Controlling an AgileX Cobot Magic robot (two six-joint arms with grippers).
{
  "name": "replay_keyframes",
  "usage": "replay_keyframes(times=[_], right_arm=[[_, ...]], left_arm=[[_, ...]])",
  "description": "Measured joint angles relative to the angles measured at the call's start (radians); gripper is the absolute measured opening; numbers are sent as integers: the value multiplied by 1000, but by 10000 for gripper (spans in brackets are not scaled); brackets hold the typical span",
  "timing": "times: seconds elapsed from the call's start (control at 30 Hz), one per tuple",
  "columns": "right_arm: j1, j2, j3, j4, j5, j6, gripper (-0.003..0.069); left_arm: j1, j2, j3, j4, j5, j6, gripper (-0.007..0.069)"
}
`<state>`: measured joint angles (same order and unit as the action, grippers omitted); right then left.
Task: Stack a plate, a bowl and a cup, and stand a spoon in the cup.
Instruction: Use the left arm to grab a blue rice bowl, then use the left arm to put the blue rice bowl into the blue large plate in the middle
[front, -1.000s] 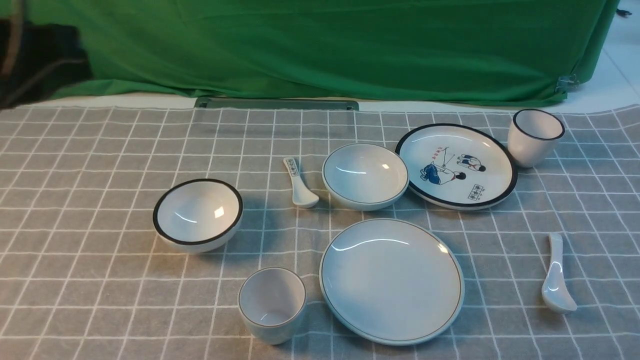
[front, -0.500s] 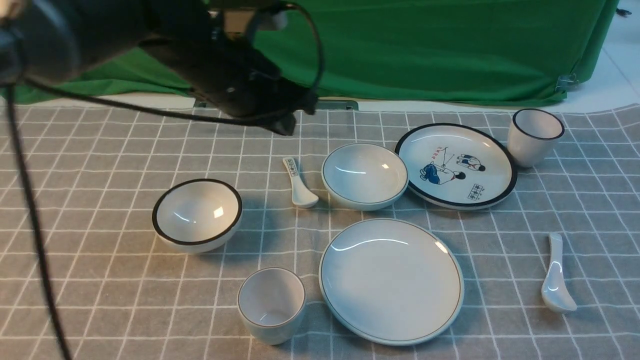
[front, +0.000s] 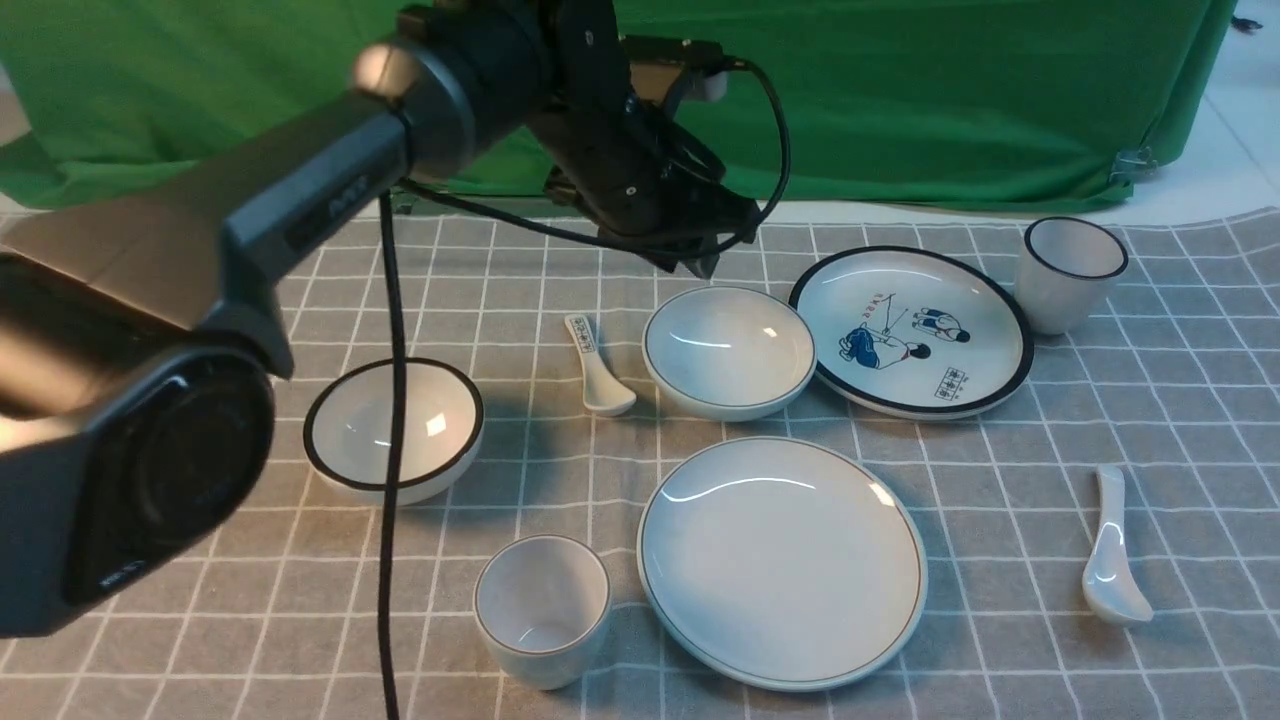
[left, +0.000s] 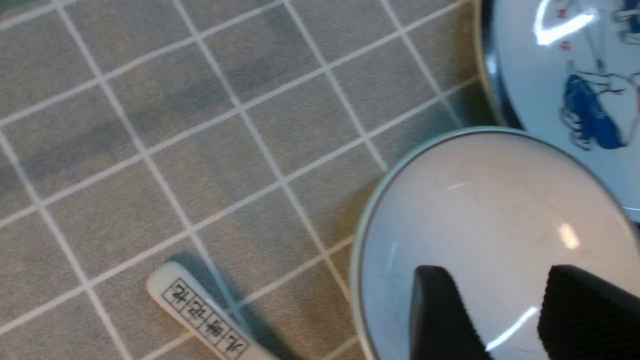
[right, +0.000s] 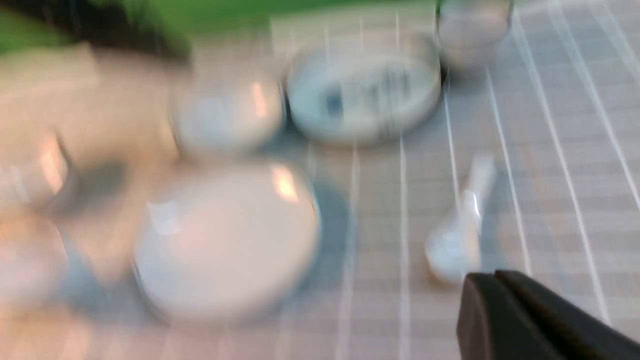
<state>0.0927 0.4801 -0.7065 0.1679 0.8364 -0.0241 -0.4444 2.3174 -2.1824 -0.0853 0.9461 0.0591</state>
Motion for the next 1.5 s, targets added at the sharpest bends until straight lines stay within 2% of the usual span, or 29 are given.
replay_keyframes(times=[0.07, 0.2, 0.3, 0.37, 0.43, 0.5, 0.53, 0.6, 0.63, 0.73, 0.9, 1.03, 1.17, 1.27, 1.3, 1.5], right_arm=[[1, 100, -63, -6, 96, -66, 24], [1, 192, -87, -8, 119, -115, 24], [1, 206, -87, -10, 100, -123, 24], [1, 206, -87, -10, 93, -123, 24], [1, 206, -87, -10, 80, -124, 24], [1, 206, -87, -10, 79, -124, 24], [1, 206, -87, -10, 78, -124, 24], [1, 206, -87, -10, 78, -124, 24], [1, 206, -87, -10, 75, -124, 25], [1, 206, -87, -10, 61, -124, 27], [1, 206, -87, -10, 38, -124, 27], [1, 206, -87, -10, 20, -124, 27], [1, 206, -87, -10, -3, -124, 27], [1, 206, -87, -10, 0, -124, 27], [1, 206, -87, -10, 0, -124, 27], [1, 206, -87, -10, 0, -124, 27]], left_arm=[[0, 27, -5, 33, 1, -24, 420], [2, 68, -6, 37, -1, -33, 568], [2, 82, -6, 9, -11, -34, 592], [2, 90, -6, -4, -17, -34, 577], [2, 105, -7, -18, -25, -40, 505], [2, 113, -7, -22, -25, -44, 464], [2, 126, -7, -34, -10, -59, 367], [2, 129, -7, -33, 6, -73, 280], [2, 131, -7, -25, 34, -90, 150], [4, 101, -23, -16, 53, -112, 50], [4, 11, -89, 10, 131, -110, 32], [6, -138, -112, -76, 222, -44, 32], [-17, -247, 52, -147, 245, 17, 31], [-47, -267, 220, -157, 207, 37, 31], [-69, -263, 352, -172, 136, 45, 31], [-116, -250, 568, -186, -84, 52, 31]])
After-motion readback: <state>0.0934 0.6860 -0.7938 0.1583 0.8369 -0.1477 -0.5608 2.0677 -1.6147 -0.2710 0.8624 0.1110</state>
